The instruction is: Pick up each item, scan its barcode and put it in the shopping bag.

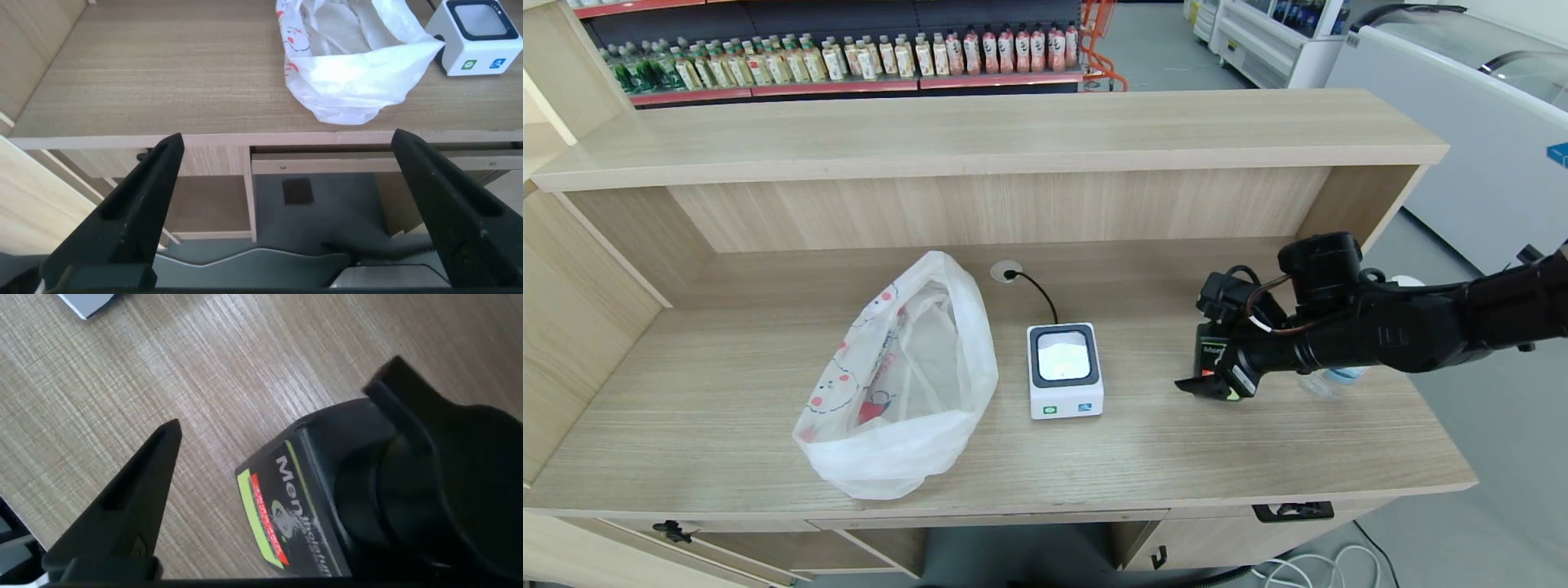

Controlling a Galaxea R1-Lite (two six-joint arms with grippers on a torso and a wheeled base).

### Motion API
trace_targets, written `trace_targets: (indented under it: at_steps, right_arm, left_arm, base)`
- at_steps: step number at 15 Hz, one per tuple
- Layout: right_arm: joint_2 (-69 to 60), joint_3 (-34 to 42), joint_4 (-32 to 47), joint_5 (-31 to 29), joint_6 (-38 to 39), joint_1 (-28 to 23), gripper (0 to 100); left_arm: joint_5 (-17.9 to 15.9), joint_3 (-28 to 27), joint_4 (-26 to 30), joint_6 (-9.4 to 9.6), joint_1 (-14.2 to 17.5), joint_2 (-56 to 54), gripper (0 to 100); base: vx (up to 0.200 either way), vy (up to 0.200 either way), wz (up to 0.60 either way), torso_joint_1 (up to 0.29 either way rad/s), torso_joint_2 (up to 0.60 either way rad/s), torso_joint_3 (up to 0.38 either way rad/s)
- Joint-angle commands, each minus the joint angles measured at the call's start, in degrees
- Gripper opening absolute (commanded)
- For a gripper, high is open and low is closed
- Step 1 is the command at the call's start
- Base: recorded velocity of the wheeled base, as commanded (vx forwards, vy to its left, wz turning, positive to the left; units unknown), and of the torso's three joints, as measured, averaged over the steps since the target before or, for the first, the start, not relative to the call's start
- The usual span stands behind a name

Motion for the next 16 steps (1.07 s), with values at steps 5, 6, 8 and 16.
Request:
trace_targets:
  at_steps: [5, 6, 8, 16]
  right_arm:
    - [-2.46, -0.34, 0.05, 0.10, -0.01, 0.69, 0]
    - [-3.61, 0.36, 0.14, 0.10, 0.08, 0.34, 0]
    - [-5.98, 1.51, -0.04, 0.10, 0.25, -0.02, 0]
    - [-38.94, 26.03, -5.23, 2.65, -10.12, -1.33, 0]
  left_arm:
    - [0.00, 0.00, -0.02, -0.01, 0.01, -0.01, 100]
    - [0.00, 0.00, -0.02, -0.01, 0.01, -0.01, 100]
    - [0.00, 0.00, -0.02, -0.01, 0.01, -0.01, 100]
    - [0.00, 0.00, -0.02, -0.01, 0.01, -0.01, 100]
  base:
    - [0.000, 0.000, 0.00, 0.000, 0.00, 0.000]
    - [0.000, 0.000, 0.00, 0.000, 0.00, 0.000]
    - [0.000, 0.000, 0.00, 0.000, 0.00, 0.000]
    - [0.000, 0.000, 0.00, 0.000, 0.00, 0.000]
